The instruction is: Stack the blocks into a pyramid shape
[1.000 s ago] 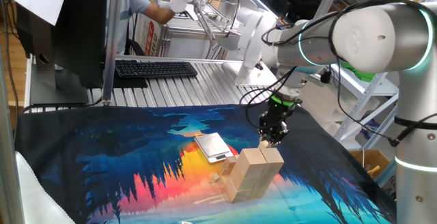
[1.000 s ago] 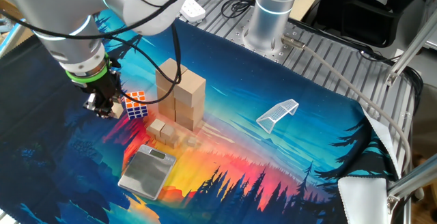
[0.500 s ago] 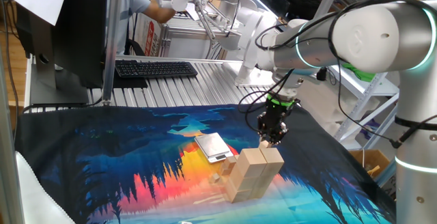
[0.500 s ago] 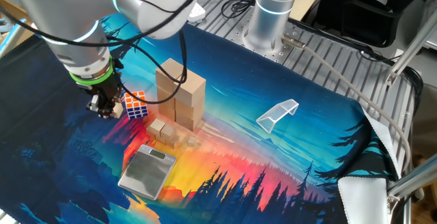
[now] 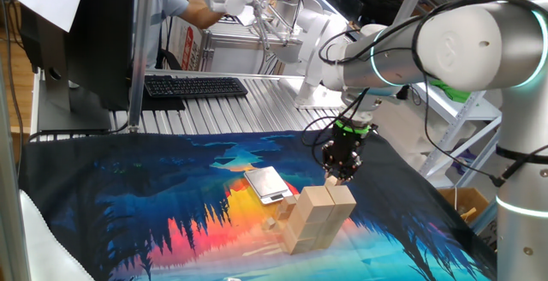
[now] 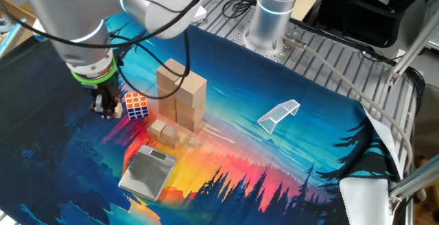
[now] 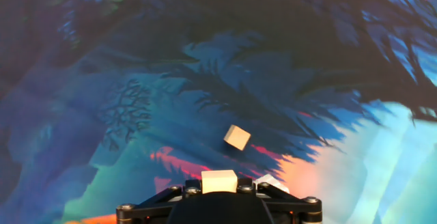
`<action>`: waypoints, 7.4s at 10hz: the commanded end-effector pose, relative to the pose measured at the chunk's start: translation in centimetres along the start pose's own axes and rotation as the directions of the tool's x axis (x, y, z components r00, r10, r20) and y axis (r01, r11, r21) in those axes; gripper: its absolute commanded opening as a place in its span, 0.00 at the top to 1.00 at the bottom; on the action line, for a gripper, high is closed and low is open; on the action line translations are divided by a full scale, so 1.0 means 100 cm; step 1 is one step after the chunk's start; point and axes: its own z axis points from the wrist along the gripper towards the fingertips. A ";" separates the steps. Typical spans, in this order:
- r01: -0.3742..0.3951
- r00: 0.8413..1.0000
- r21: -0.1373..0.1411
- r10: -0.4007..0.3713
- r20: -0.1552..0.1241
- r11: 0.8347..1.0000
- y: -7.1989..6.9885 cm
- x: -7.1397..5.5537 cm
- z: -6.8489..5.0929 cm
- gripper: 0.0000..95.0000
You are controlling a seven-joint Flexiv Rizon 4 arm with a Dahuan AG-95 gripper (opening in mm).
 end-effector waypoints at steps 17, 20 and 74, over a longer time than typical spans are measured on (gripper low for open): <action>0.595 0.801 -0.051 -0.586 0.123 0.802 0.033 0.034 -0.019 1.00; 0.628 0.777 -0.044 -0.622 0.100 0.777 0.045 0.053 -0.028 1.00; 0.802 0.596 0.016 -0.802 0.049 0.597 0.046 0.133 -0.009 1.00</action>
